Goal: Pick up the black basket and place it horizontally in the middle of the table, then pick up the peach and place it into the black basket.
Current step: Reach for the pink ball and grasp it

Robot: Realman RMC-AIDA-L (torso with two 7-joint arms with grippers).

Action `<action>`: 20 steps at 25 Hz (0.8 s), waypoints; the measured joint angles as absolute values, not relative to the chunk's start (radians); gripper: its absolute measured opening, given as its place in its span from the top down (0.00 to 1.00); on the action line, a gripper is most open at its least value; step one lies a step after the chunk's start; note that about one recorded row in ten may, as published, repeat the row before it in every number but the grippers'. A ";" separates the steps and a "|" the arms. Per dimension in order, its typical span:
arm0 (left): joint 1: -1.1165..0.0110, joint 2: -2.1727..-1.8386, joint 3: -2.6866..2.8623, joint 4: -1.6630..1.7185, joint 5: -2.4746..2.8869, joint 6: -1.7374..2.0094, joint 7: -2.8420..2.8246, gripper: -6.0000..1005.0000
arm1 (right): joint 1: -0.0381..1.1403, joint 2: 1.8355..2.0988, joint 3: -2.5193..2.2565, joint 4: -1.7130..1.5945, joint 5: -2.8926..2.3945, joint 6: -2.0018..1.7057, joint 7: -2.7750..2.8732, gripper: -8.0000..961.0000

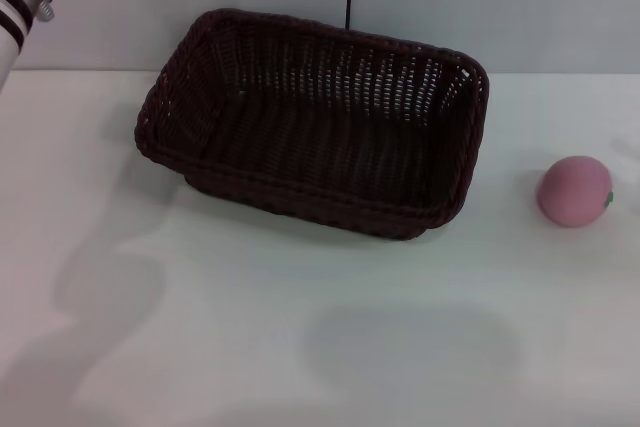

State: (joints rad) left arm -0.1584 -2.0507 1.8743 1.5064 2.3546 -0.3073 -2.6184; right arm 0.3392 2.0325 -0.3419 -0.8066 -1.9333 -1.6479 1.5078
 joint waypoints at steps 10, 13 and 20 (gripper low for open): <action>-0.160 -2.055 1.875 1.482 2.355 -0.312 -2.622 0.19 | 0.421 2.036 -0.360 -1.008 -2.189 -1.687 1.707 0.36; -0.158 -2.055 1.875 1.467 2.355 -0.324 -2.642 0.19 | 0.438 2.038 -0.404 -1.067 -2.221 -1.690 1.756 0.36; -0.163 -2.047 1.871 1.398 2.356 -0.408 -2.706 0.19 | 0.469 2.038 -0.444 -1.064 -2.282 -1.629 1.770 0.36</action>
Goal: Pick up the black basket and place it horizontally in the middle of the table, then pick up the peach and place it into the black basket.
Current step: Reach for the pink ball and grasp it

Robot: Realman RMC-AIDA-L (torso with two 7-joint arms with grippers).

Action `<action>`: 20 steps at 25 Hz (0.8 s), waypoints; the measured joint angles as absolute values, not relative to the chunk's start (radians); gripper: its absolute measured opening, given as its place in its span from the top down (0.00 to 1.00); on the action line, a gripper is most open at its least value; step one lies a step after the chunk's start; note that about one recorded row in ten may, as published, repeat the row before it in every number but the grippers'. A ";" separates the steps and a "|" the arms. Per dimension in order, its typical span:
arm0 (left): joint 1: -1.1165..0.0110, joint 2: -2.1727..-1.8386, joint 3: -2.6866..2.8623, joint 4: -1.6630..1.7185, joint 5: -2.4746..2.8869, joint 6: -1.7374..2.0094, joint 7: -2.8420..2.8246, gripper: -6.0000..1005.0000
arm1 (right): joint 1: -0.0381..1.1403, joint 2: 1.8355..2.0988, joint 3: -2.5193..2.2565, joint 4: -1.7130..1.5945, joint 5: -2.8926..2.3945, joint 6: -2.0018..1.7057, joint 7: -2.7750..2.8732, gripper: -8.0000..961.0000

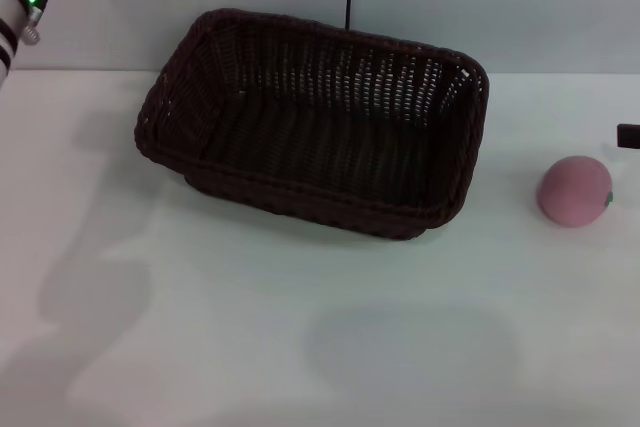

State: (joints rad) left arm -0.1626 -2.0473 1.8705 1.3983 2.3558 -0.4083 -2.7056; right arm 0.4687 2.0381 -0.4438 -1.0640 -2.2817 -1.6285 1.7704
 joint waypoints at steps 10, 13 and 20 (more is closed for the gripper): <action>-0.170 -2.041 1.875 1.291 2.395 -0.556 -2.735 0.19 | 0.487 2.037 -0.535 -0.998 -2.331 -1.539 1.782 0.36; -0.167 -2.045 1.875 1.257 2.441 -0.611 -2.765 0.19 | 0.491 2.037 -0.535 -0.987 -2.348 -1.533 1.782 0.36; -0.144 -2.047 1.870 1.116 2.541 -0.806 -2.876 0.19 | 0.498 2.037 -0.536 -0.947 -2.372 -1.514 1.783 0.36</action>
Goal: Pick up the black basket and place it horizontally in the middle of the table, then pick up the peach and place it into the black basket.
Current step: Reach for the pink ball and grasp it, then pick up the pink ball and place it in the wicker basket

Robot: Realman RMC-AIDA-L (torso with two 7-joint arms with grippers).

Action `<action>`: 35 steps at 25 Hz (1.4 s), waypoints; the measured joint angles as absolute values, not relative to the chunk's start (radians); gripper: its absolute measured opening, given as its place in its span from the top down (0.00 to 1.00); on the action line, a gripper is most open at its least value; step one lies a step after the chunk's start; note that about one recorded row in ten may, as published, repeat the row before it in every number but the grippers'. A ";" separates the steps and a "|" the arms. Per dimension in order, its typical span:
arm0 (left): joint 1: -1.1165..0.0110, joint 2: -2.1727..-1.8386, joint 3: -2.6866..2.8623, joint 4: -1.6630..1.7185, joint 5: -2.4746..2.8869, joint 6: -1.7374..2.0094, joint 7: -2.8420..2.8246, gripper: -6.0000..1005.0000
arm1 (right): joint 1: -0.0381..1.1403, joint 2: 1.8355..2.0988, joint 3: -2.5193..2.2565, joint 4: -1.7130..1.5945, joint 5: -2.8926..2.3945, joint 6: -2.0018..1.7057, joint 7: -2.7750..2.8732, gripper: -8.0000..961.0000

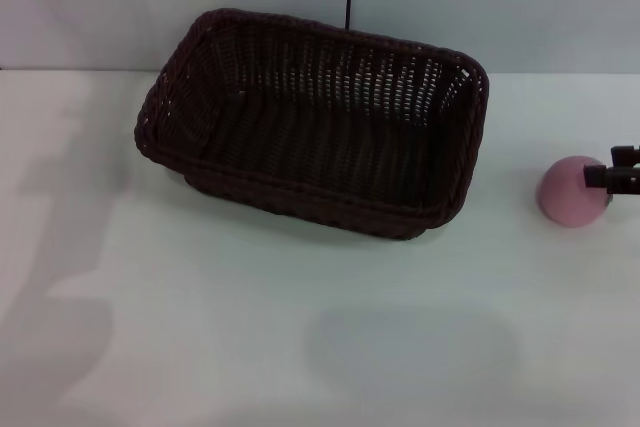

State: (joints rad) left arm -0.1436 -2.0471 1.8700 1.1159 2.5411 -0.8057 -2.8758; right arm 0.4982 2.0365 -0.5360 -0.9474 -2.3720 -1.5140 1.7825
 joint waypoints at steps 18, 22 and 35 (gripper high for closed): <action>-0.133 -2.054 1.876 0.997 2.536 -0.951 -2.880 0.19 | 0.539 2.041 -0.537 -0.863 -2.445 -1.458 1.785 0.55; -0.133 -2.054 1.876 0.994 2.537 -0.951 -2.880 0.19 | 0.533 2.042 -0.528 -0.862 -2.440 -1.456 1.797 0.72; -0.132 -2.055 1.892 0.991 2.538 -0.963 -2.881 0.19 | 0.484 2.046 -0.508 -0.881 -2.269 -1.458 1.788 0.87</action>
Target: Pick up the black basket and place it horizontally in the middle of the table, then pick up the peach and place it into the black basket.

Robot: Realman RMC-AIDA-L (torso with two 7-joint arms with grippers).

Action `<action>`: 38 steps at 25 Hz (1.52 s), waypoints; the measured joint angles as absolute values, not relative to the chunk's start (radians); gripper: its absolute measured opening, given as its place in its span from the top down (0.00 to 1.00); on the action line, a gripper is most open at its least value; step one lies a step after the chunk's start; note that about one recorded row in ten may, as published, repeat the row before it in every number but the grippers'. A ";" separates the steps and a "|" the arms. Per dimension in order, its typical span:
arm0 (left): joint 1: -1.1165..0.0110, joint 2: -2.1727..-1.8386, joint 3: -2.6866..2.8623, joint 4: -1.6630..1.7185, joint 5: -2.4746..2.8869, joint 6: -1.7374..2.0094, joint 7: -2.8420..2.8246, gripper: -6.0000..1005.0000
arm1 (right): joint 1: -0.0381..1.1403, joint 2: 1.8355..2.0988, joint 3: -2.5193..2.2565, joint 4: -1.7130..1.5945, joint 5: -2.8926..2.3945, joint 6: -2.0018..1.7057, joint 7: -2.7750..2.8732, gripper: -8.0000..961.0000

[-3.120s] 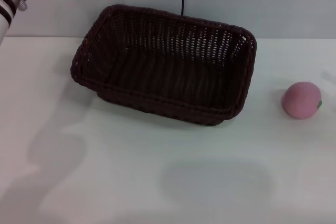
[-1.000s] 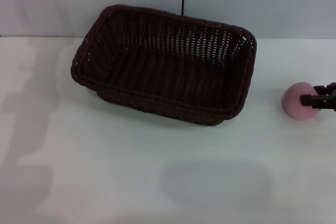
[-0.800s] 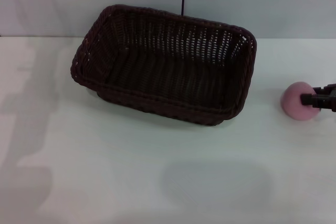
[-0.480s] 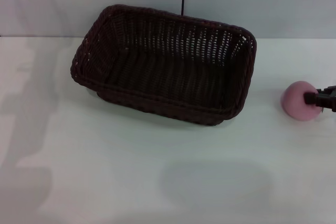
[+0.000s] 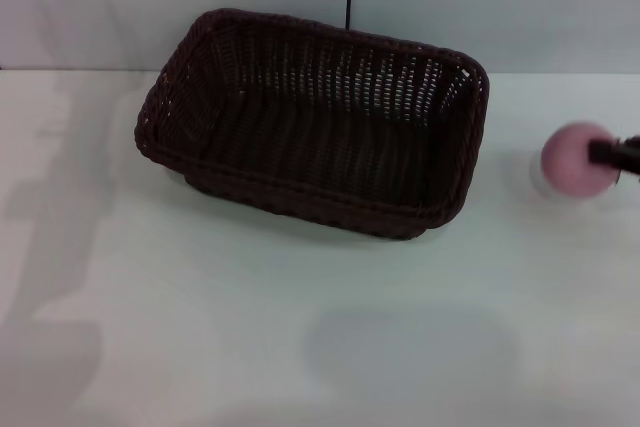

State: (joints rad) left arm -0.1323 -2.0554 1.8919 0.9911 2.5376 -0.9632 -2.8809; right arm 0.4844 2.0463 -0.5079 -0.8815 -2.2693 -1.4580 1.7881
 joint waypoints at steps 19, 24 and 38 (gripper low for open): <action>-0.111 -2.057 1.933 0.994 2.545 -1.010 -2.881 0.19 | 0.589 2.051 -0.721 -0.809 -1.753 -1.503 1.643 0.92; -0.104 -2.057 1.945 0.993 2.544 -1.027 -2.881 0.19 | 0.635 2.052 -0.863 -0.756 -1.763 -1.420 1.626 0.89; -0.096 -2.057 1.945 0.989 2.537 -1.031 -2.881 0.19 | 0.606 2.054 -0.882 -0.754 -1.782 -1.410 1.650 0.64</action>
State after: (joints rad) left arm -0.0960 -2.0571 1.9451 0.9894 2.5370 -1.0311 -2.8808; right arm 0.6063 2.0545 -0.8816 -0.7538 -1.7820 -1.4102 1.6498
